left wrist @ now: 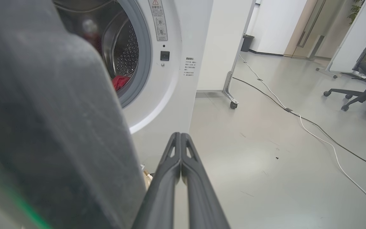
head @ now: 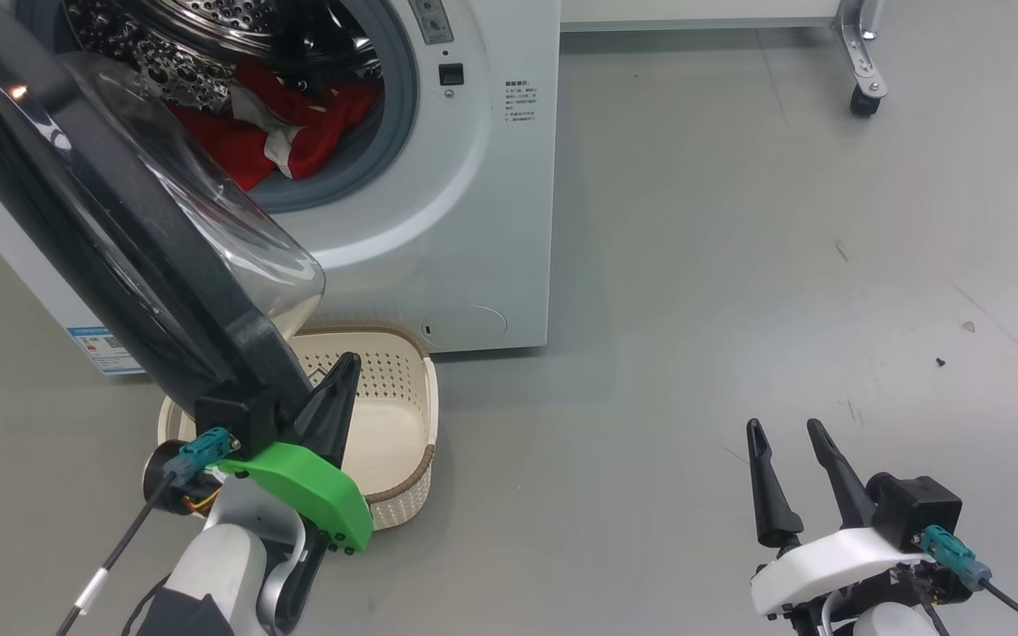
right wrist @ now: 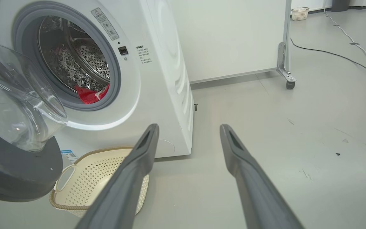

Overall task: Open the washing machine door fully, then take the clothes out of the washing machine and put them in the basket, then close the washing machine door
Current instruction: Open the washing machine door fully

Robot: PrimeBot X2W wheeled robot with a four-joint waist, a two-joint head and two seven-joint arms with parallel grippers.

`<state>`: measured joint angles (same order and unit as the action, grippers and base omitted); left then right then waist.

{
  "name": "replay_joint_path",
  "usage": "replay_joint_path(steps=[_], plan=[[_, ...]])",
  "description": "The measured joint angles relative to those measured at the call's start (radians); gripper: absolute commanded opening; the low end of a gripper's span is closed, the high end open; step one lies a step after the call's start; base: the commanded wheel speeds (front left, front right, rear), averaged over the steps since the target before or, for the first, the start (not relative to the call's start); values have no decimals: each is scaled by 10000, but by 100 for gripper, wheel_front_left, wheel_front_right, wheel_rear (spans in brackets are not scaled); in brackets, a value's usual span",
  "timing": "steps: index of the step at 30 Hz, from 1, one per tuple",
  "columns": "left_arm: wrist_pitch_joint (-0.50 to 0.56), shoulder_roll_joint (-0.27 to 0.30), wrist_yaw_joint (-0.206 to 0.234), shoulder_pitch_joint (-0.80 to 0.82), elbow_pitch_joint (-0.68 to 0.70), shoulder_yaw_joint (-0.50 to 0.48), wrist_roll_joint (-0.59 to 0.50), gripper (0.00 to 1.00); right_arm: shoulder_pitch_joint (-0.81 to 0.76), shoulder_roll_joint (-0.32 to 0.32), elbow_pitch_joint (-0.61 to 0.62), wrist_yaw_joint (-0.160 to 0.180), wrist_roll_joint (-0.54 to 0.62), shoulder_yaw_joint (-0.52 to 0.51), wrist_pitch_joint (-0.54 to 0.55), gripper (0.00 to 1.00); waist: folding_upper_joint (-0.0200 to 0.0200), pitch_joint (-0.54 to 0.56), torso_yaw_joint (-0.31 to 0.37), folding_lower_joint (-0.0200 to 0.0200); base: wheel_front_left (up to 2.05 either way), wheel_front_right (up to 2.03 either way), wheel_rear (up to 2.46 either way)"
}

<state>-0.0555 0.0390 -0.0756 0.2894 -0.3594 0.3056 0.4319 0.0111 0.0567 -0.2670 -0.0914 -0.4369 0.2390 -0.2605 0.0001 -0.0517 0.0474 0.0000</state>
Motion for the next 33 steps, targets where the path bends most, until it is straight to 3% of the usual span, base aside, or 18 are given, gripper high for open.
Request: replay_joint_path(steps=[19,33], plan=[[-395,-111,-92,36,-566,290,238,0,-49,-13,-148,-44,88,-54,0,100,0,203,-1008,0,0,0,0],[-625,-107,-104,35,-1011,376,238,0,-217,-63,-316,-128,98,-48,0,100,0,419,-2129,0,0,0,0]])
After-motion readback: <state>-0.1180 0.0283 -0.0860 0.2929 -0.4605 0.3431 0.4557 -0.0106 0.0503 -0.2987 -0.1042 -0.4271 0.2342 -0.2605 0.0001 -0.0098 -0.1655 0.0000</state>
